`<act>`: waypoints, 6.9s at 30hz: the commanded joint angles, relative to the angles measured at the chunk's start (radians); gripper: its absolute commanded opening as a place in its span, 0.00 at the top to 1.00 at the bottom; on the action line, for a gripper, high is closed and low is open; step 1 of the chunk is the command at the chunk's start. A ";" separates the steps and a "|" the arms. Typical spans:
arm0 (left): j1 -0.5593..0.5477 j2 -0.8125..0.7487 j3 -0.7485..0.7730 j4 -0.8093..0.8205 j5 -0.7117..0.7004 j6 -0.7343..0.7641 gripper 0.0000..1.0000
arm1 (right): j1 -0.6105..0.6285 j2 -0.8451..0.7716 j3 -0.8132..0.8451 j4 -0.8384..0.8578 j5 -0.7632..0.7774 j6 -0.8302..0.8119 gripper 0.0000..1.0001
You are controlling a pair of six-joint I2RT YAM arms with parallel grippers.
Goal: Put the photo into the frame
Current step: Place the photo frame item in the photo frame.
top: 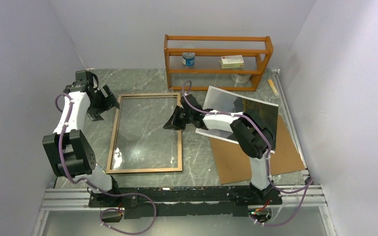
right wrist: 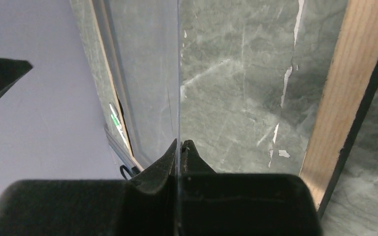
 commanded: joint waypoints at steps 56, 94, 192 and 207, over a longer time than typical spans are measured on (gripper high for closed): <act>0.148 0.205 0.025 0.040 0.127 -0.014 0.06 | -0.046 -0.190 -0.074 0.240 -0.129 0.240 1.00; 0.185 0.343 -0.105 0.193 0.335 -0.042 0.06 | -0.026 -0.043 -0.127 0.247 -0.080 0.191 1.00; 0.185 0.409 -0.212 0.232 0.443 0.006 0.17 | -0.049 -0.121 -0.264 0.585 -0.151 0.149 1.00; 0.185 0.429 -0.235 0.237 0.410 0.026 0.19 | -0.067 -0.051 -0.262 0.601 -0.186 0.114 1.00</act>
